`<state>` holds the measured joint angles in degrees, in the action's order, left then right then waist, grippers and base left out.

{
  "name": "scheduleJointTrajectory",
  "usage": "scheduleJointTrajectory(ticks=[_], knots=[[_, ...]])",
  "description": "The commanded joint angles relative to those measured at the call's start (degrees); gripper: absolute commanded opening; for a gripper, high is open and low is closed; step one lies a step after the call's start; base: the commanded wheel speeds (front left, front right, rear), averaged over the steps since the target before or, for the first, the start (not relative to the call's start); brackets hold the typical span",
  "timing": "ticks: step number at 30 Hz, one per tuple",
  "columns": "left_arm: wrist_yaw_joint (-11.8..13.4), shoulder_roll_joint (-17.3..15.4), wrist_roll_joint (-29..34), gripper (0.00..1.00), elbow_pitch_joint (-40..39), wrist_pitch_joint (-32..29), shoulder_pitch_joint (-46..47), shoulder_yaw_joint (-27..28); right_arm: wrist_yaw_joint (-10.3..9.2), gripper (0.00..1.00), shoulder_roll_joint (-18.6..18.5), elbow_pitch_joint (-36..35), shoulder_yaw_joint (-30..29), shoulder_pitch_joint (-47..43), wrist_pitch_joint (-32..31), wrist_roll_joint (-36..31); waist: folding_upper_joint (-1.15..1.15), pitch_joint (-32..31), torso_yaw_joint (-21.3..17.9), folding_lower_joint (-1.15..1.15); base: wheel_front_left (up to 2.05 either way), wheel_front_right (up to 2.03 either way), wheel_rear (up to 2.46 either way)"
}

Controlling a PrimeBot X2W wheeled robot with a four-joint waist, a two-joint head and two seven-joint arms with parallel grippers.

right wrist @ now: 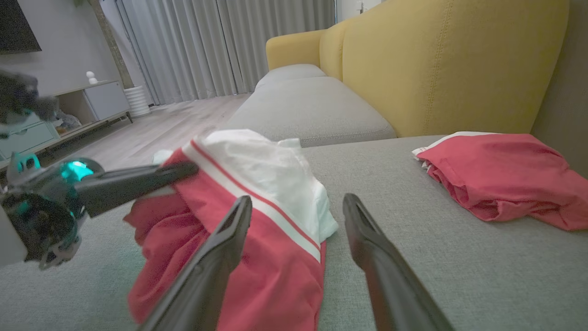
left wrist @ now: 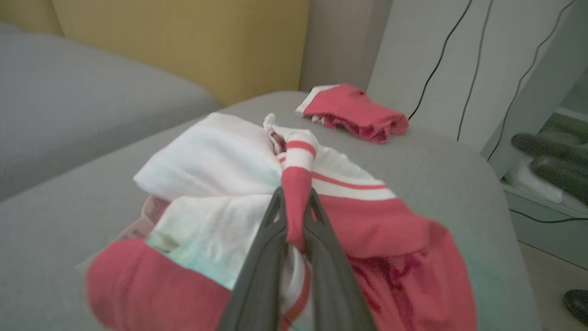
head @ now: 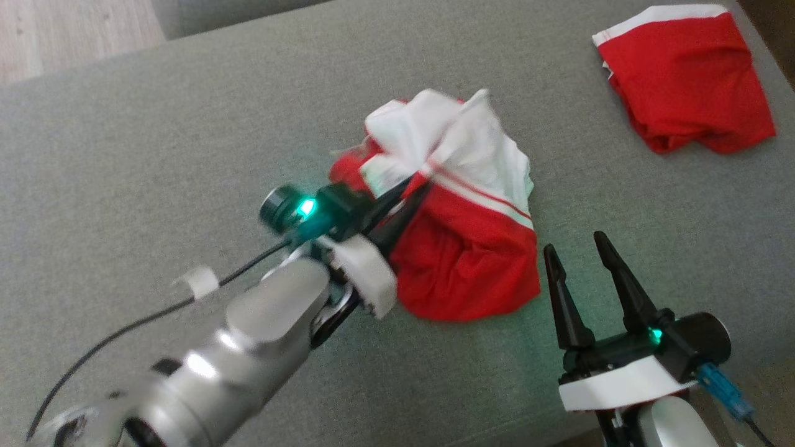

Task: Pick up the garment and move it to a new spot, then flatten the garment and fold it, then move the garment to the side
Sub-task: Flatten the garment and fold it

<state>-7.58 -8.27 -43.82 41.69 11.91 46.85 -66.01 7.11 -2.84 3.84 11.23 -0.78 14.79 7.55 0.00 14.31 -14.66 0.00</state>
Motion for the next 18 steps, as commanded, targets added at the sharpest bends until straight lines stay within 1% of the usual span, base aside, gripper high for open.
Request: scheduleJointTrajectory(ticks=[1,3,5,6,8,10,11,12,13,15,18], knots=[[0.1,0.5,0.8,0.00,-3.2,1.7,6.4,0.8,0.37,1.00,-0.4,-1.5,1.5,-0.3,0.2,0.2,0.00,-1.1,0.2,0.00,0.00,0.00,0.00],[0.1,1.1,0.9,0.00,-5.8,2.5,10.5,0.9,0.37,1.00,-0.4,-1.5,1.5,-0.5,0.2,0.2,0.00,-2.0,0.5,0.00,0.00,0.00,0.00],[0.1,1.5,0.4,0.00,-9.0,2.9,15.8,2.2,0.37,1.00,-0.5,-1.5,1.6,-0.7,0.2,0.2,0.00,-2.8,0.9,0.00,0.00,0.00,0.00],[0.1,1.5,-0.3,0.00,-10.7,3.0,18.5,3.7,0.37,1.00,-0.5,-1.5,1.8,-0.8,0.2,0.2,0.00,-3.2,1.1,0.00,0.00,0.00,0.00],[0.1,1.6,-2.4,0.00,-14.6,3.0,22.7,8.6,0.37,1.00,-0.6,-1.4,2.0,-0.9,0.2,0.2,0.00,-3.8,1.4,0.00,0.00,0.00,0.00],[0.1,0.9,-4.5,0.00,-17.5,3.1,25.3,12.9,0.37,1.00,-0.7,-1.5,2.1,-1.0,0.2,0.2,0.00,-4.2,2.1,0.00,0.00,0.00,0.00],[0.1,0.9,-4.5,0.00,-17.5,3.1,25.3,12.9,0.37,1.00,-0.7,-1.5,2.1,-1.0,0.2,0.2,0.00,-4.2,2.1,0.00,0.00,0.00,0.00],[0.1,-0.5,-6.6,0.00,-18.8,3.1,25.3,15.8,0.37,1.00,-0.7,-1.6,2.1,-1.2,0.2,0.2,0.00,-4.7,2.7,0.00,0.00,0.00,0.00],[0.1,-0.5,-6.6,0.00,-18.8,3.1,25.3,15.8,0.37,1.00,-0.7,-1.6,2.1,-1.2,0.2,0.2,0.00,-4.7,2.7,0.00,0.00,0.00,0.00],[0.1,-2.3,-9.1,0.00,-19.2,3.1,23.0,16.8,0.37,1.00,-0.7,-1.8,1.9,-1.6,0.2,0.2,0.00,-4.8,3.6,0.00,0.00,0.00,0.00],[0.1,-5.8,-9.7,0.00,-18.6,3.1,15.8,14.2,0.37,1.00,-0.9,-1.9,1.6,-1.9,0.2,0.2,0.00,-4.4,5.2,0.00,0.00,0.00,0.00]])
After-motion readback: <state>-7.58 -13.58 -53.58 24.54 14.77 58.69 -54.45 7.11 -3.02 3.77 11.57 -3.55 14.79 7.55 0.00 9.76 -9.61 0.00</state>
